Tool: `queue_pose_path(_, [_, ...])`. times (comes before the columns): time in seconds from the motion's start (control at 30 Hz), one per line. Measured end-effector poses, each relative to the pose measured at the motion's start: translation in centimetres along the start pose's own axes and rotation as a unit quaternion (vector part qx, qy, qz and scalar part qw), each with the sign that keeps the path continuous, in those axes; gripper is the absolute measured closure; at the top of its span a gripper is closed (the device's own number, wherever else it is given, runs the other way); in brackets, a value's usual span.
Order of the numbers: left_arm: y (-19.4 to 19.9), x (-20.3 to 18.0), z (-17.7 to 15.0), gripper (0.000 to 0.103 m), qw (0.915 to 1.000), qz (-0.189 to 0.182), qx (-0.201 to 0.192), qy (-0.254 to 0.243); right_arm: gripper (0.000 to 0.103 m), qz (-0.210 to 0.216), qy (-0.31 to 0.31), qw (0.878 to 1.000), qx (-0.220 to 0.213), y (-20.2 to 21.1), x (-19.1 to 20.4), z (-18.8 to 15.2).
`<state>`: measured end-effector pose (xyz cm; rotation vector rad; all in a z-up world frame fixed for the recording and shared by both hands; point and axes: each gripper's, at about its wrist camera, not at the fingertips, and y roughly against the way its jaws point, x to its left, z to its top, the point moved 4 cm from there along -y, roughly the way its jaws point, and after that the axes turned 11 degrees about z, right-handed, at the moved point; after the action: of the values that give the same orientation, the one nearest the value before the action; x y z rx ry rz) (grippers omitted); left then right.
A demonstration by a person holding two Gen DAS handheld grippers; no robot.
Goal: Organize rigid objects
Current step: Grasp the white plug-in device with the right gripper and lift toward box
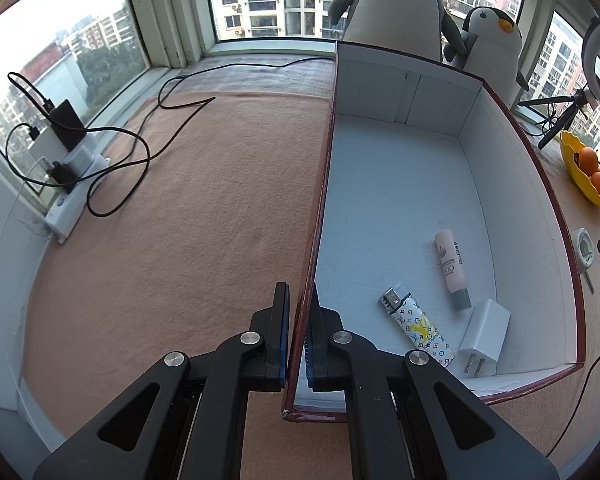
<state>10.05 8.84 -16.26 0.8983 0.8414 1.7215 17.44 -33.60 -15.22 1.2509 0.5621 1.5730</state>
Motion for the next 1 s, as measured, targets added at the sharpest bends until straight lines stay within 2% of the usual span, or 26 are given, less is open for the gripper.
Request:
queue_pose_path(0.1, [0.0,0.0,0.0,0.098,1.0000,0.000,0.000,0.000,0.057,0.018,-0.021,0.999,0.016,-1.4,-0.4,-0.1])
queue_pose_path(0.4, [0.0,-0.1,0.0,0.098,1.0000,-0.003,0.000,0.001,0.071,0.020,-0.050,0.998,0.044,-5.0,-1.2,-0.1])
queue_pose_path(0.77, [-0.4,0.1,0.0,0.098,0.9999,-0.012,0.007,0.003,0.074,0.018,-0.044,0.998,0.030,-3.5,-0.7,-0.8])
queue_pose_path(1.0, [-0.5,0.1,0.0,0.098,0.9998,-0.018,0.008,0.003,0.074,0.022,-0.012,1.000,0.007,-1.2,2.1,-0.9])
